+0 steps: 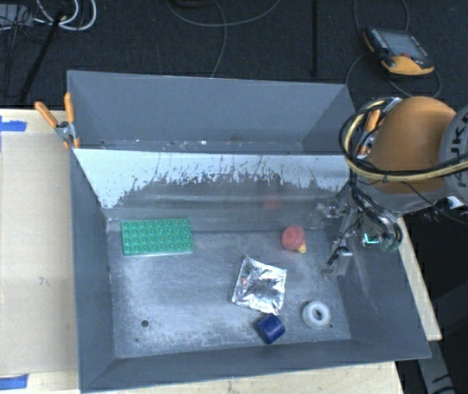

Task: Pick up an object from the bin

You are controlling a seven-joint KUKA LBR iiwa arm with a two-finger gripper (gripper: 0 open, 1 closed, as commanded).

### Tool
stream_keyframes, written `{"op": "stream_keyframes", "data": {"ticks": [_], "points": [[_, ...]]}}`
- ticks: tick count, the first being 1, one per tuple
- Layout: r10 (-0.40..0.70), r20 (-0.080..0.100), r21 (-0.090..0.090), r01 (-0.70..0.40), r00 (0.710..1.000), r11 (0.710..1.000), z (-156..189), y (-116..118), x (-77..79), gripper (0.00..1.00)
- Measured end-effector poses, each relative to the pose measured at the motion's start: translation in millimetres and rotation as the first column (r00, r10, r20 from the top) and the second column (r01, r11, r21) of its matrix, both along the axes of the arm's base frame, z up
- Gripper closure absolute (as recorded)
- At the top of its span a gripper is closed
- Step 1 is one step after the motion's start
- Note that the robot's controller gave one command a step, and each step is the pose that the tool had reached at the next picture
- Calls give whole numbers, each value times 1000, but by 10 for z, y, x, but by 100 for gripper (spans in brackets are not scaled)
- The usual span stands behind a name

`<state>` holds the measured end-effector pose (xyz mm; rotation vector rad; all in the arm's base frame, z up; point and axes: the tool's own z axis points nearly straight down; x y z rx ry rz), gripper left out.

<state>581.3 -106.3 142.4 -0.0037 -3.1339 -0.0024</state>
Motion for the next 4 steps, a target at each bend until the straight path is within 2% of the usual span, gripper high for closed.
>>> {"op": "stream_keyframes", "data": {"ticks": [1,2,3,4], "points": [[257,3,2,-257,967,967,-747,642,62,0],[520,7,2,-520,854,854,-733,1144,-461,0],[520,5,0,-520,854,854,-729,1128,-455,100],[490,15,-5,-490,872,872,429,1123,-450,100]]}}
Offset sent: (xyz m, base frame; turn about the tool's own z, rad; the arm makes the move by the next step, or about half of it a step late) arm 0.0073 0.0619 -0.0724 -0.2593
